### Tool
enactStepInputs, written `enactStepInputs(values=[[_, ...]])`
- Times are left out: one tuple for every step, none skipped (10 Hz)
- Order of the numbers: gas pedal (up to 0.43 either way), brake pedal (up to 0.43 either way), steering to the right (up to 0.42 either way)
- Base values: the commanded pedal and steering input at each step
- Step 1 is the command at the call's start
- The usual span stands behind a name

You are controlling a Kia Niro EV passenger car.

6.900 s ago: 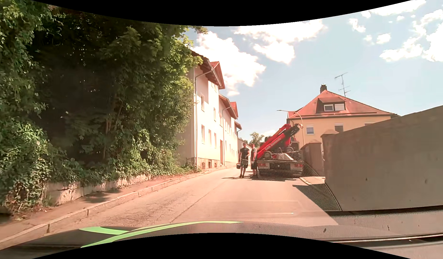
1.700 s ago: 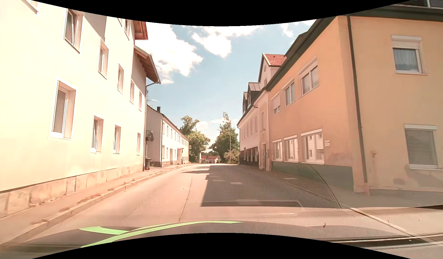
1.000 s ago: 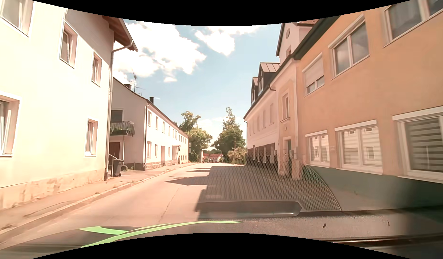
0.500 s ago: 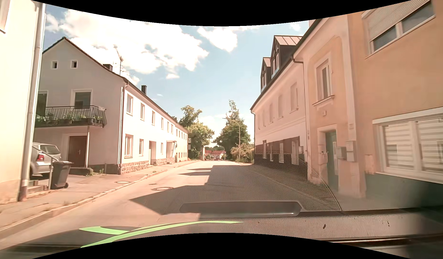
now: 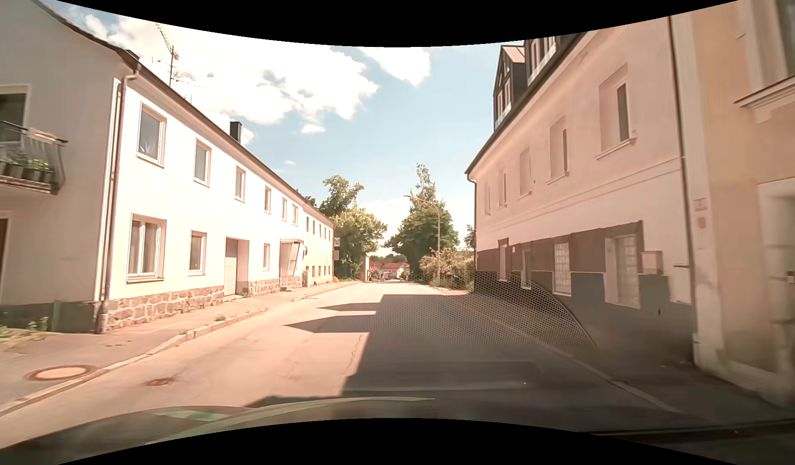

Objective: Follow the waypoints while adhering to traffic rules and regulations

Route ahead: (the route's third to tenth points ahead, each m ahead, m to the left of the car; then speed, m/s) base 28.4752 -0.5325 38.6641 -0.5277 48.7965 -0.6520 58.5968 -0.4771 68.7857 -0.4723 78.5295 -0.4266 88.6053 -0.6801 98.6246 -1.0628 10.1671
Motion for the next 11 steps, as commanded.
enactStepInputs(values=[[0.0, 0.0, -0.005], [0.0, 0.0, -0.004], [0.0, 0.0, -0.002], [0.0, 0.0, 0.0], [0.0, 0.0, 0.003], [0.0, 0.0, 0.003], [0.0, 0.0, 0.003], [0.0, 0.0, 0.003], [0.0, 0.0, 0.003], [0.0, 0.0, 0.003], [0.0, 0.0, 0.003]])
